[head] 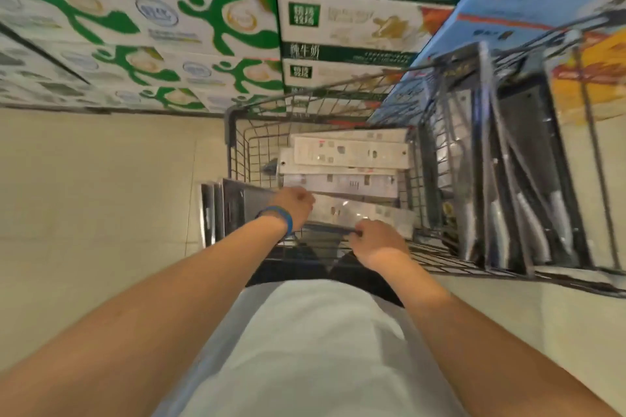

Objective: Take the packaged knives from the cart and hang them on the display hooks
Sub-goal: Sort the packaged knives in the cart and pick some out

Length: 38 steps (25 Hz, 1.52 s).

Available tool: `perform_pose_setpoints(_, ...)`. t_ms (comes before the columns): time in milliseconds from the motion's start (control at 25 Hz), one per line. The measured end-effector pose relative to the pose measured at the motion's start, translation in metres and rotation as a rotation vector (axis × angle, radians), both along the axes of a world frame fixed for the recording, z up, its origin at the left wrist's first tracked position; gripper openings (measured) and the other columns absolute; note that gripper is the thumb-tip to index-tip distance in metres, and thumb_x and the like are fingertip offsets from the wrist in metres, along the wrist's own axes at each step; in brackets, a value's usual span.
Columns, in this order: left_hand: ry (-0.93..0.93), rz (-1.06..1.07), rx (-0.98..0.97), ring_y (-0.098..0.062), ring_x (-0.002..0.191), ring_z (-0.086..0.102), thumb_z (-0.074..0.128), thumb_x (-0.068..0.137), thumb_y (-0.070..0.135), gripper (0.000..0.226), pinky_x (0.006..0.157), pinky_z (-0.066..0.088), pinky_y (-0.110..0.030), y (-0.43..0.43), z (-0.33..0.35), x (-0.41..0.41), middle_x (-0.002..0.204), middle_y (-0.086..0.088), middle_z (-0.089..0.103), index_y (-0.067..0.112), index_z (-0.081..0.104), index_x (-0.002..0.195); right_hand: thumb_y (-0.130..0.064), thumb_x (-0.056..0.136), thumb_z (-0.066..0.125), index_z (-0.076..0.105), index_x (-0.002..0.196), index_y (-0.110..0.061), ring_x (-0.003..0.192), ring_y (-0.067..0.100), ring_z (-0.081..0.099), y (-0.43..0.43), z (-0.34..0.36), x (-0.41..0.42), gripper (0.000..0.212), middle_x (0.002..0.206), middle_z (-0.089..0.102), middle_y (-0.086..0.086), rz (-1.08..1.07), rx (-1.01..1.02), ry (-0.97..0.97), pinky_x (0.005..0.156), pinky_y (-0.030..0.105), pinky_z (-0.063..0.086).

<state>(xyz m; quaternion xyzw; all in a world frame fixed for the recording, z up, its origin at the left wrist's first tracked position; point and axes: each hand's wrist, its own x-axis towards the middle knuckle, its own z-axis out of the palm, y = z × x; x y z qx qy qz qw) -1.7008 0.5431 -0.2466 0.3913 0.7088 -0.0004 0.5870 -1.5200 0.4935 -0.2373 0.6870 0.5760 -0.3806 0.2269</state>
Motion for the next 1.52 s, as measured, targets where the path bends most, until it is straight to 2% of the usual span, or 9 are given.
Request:
perform_pose_setpoints(200,0.311,-0.811,-0.016,-0.031,0.115,0.056,0.040,0.101,0.022,0.028,0.097,0.047,-0.047,0.006,-0.108,0.023,0.130,-0.012,0.058,0.017,0.059,0.122,-0.035,0.100,0.049,0.060,0.124,-0.018,0.105,0.030,0.061,0.009,-0.107,0.016,0.032,0.126,0.063,0.010,-0.109,-0.064,-0.035,0.089,0.039,0.052)
perform_pose_setpoints(320,0.581,-1.156,0.124,-0.041,0.148,0.016,0.031,0.101,0.037,0.047,0.114,0.007,-0.068,0.008,-0.147,0.030,0.161,-0.013,0.024,0.025,0.044,0.145,-0.032,0.101,0.049,0.053,0.136,-0.010,0.124,0.035,0.054,0.043,-0.164,0.014,0.041,0.137,0.055,0.017,-0.112,0.007,-0.057,0.100,0.042,0.049)
perform_pose_setpoints(440,0.611,-1.248,0.081,-0.046,0.149,0.003,0.031,0.100,0.039,0.053,0.113,-0.007,-0.070,0.003,-0.168,0.019,0.163,-0.018,0.014,0.023,0.038,0.149,-0.031,0.102,0.051,0.052,0.139,-0.008,0.127,0.037,0.051,0.065,-0.206,0.004,0.044,0.141,0.053,0.018,-0.076,0.057,-0.030,0.099,0.040,0.045)
perform_pose_setpoints(600,0.743,-1.276,0.004,-0.047,0.143,0.019,0.031,0.102,0.030,0.048,0.113,0.014,-0.064,-0.005,-0.184,0.022,0.158,-0.025,0.024,0.014,0.044,0.146,-0.028,0.102,0.052,0.061,0.128,-0.004,0.114,0.037,0.059,0.076,-0.244,-0.002,0.036,0.127,0.060,0.018,-0.113,0.062,-0.026,0.086,0.034,0.045)
perform_pose_setpoints(800,0.830,-1.502,0.081,-0.043,0.120,0.042,0.040,0.098,0.019,0.043,0.102,0.035,-0.057,-0.002,-0.187,0.024,0.134,-0.026,0.045,0.002,0.049,0.137,-0.017,0.106,0.046,0.045,0.142,0.003,0.077,0.019,0.055,0.114,-0.269,-0.017,0.042,0.110,0.058,0.019,-1.125,-0.144,0.264,0.072,0.032,0.058)
perform_pose_setpoints(1000,0.764,-1.415,0.151,-0.037,0.121,0.042,0.038,0.100,0.026,0.041,0.099,0.036,-0.047,0.011,-0.187,0.018,0.135,-0.020,0.046,0.010,0.053,0.134,-0.012,0.103,0.052,0.046,0.142,-0.003,0.073,0.018,0.054,0.122,-0.273,-0.010,0.040,0.140,0.052,0.014,-1.451,-0.284,0.323,0.050,0.028,0.061)
perform_pose_setpoints(1200,0.576,-1.254,0.143,-0.038,0.132,0.038,0.046,0.097,0.031,0.041,0.109,0.029,-0.055,0.008,-0.182,0.025,0.142,-0.014,0.046,0.016,0.054,0.134,-0.025,0.084,0.085,0.069,0.102,-0.007,0.068,0.017,0.068,0.118,-0.268,-0.002,0.030,0.099,0.067,0.011,-1.982,-0.141,0.264,0.053,0.023,0.061)
perform_pose_setpoints(1360,0.147,-0.629,0.066,-0.026,0.101,0.064,0.047,0.099,0.037,0.031,0.089,0.055,-0.040,0.011,-0.181,0.036,0.111,-0.005,0.069,0.017,0.067,0.113,-0.050,0.092,0.070,0.067,0.097,-0.017,0.042,0.005,0.047,0.101,-0.255,-0.015,0.034,0.064,0.056,-0.006,-1.888,-0.094,0.381,0.042,0.016,0.043)
perform_pose_setpoints(1520,-0.125,0.222,-0.183,-0.024,0.084,0.073,0.062,0.093,0.035,0.033,0.075,0.062,-0.038,0.018,-0.189,0.032,0.094,-0.002,0.073,0.010,0.068,0.113,-0.031,0.102,0.052,0.063,0.089,-0.022,0.033,0.003,0.042,0.113,-0.221,-0.009,0.019,0.047,0.048,-0.009,-1.785,-0.145,0.405,0.035,0.015,0.033)
